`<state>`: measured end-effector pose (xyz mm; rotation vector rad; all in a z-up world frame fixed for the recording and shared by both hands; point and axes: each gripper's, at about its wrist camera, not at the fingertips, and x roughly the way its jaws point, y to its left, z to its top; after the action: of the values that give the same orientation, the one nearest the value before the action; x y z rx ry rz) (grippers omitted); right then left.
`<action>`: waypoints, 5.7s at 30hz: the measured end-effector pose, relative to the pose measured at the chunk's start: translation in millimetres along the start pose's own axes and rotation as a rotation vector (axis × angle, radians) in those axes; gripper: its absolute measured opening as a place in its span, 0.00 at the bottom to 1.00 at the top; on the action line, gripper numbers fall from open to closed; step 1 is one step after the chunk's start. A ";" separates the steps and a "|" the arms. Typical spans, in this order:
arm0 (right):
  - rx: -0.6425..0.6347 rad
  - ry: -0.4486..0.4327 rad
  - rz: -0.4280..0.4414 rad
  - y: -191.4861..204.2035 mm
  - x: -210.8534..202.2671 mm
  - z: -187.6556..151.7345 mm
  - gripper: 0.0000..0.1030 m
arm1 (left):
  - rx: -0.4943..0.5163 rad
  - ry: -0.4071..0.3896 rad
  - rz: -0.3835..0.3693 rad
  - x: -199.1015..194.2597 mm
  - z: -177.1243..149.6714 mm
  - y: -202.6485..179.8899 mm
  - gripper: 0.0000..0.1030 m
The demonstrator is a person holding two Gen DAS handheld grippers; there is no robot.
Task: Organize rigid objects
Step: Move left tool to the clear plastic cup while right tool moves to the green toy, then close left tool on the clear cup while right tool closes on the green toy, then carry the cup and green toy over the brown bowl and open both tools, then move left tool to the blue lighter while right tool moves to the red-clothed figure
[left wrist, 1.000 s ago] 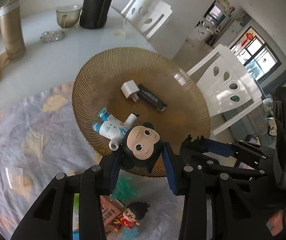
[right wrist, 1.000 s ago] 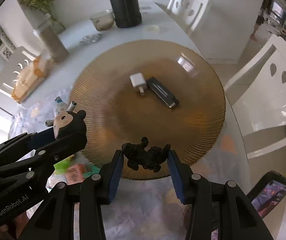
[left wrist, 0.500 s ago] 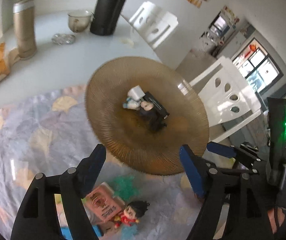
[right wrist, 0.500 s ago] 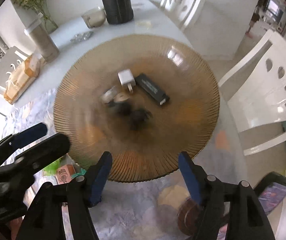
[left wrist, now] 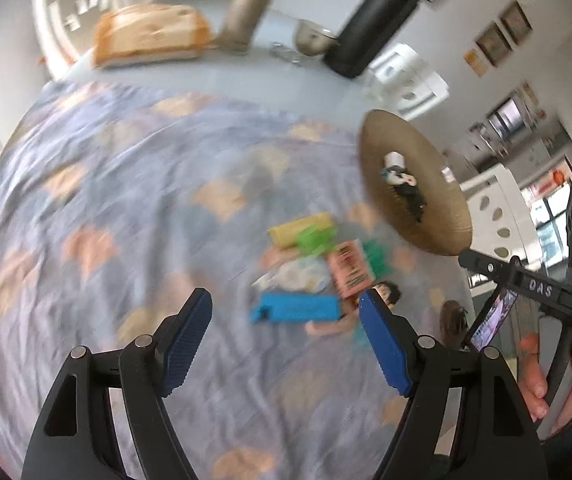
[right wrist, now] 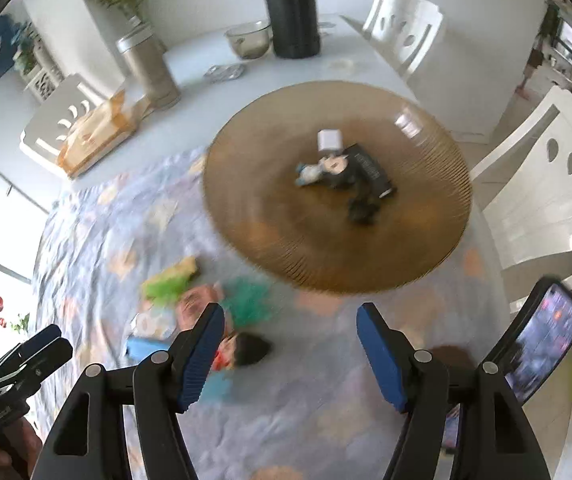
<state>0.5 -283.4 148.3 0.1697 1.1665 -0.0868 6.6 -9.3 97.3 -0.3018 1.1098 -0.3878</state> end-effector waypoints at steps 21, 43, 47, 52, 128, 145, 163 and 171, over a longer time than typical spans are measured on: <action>-0.152 0.089 0.224 30.7 4.8 -43.9 0.66 | -0.054 0.000 0.130 -7.1 -44.6 -39.7 0.72; -0.031 0.135 0.198 34.2 50.6 -20.4 0.67 | -0.069 0.092 0.076 38.1 37.5 31.8 0.72; -0.040 0.105 0.179 59.7 68.0 0.4 0.66 | 0.017 0.131 0.059 75.0 77.5 37.1 0.72; -0.098 0.131 0.117 92.2 98.2 16.0 0.66 | 0.130 0.174 0.061 109.1 101.1 31.4 0.72; 0.205 -0.181 -0.089 -62.3 -26.9 66.4 0.46 | 0.457 -0.005 -0.093 92.1 126.1 -223.3 0.34; 0.193 -0.158 -0.140 -64.5 -16.8 50.8 0.60 | 0.419 -0.047 -0.058 68.0 116.4 -191.2 0.74; -0.001 -0.021 0.082 70.3 14.5 -25.4 0.64 | 0.167 0.072 0.164 18.8 30.1 -13.9 0.74; 0.127 0.091 0.121 30.6 45.6 -66.6 0.64 | 0.203 0.182 0.125 40.5 -0.3 4.9 0.74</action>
<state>-37.2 -240.5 83.6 0.3594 1.2393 -0.0468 22.9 -23.1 62.5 -0.0181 1.2498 -0.4190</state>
